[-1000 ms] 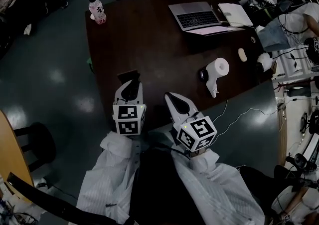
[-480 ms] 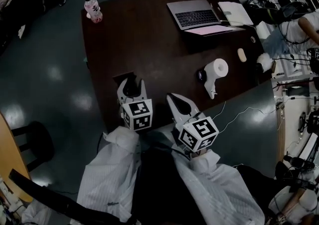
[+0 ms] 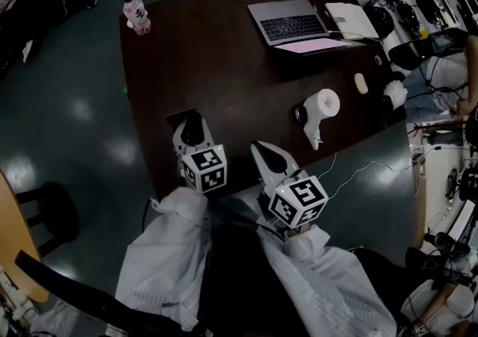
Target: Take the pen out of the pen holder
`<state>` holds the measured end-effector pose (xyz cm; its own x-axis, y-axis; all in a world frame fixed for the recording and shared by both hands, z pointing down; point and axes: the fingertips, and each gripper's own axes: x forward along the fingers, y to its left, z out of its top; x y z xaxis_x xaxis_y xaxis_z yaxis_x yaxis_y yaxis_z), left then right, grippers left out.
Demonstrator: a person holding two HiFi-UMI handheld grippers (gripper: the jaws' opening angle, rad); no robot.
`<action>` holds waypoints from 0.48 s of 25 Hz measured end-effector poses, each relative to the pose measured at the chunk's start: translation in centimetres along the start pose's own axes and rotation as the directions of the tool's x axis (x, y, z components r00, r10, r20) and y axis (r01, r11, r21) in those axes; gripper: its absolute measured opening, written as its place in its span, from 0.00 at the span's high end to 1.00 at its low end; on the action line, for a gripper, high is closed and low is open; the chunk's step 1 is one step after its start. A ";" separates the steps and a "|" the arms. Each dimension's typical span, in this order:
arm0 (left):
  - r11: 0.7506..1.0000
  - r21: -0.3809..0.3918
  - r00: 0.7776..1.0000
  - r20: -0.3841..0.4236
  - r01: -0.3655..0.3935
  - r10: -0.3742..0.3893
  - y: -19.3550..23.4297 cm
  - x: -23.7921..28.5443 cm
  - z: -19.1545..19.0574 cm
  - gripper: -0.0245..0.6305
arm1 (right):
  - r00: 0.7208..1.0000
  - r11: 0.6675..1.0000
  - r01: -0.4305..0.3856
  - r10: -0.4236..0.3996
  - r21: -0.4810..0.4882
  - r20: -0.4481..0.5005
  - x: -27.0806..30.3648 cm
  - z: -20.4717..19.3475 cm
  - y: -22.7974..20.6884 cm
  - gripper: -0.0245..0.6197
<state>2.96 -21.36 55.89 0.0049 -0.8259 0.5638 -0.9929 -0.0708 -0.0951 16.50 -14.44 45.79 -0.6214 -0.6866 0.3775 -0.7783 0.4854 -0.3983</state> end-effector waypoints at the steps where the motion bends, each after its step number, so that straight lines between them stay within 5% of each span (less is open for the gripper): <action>1: 1.000 -0.005 1.000 -0.003 -0.002 0.002 0.2 0.0 -0.1 0.81 | 1.000 1.000 -0.002 0.002 -0.002 0.000 0.0 0.0 0.0 0.96; 12: 0.999 -0.034 0.999 0.005 0.042 -0.041 0.9 -0.5 -0.1 0.89 | 1.000 1.000 -0.014 0.014 -0.013 0.001 0.3 0.0 0.6 0.96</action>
<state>2.05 -20.96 55.60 0.0466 -0.8248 0.5635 -0.9953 -0.0860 -0.0436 15.86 -14.35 45.63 -0.6321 -0.6803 0.3710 -0.7707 0.5022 -0.3922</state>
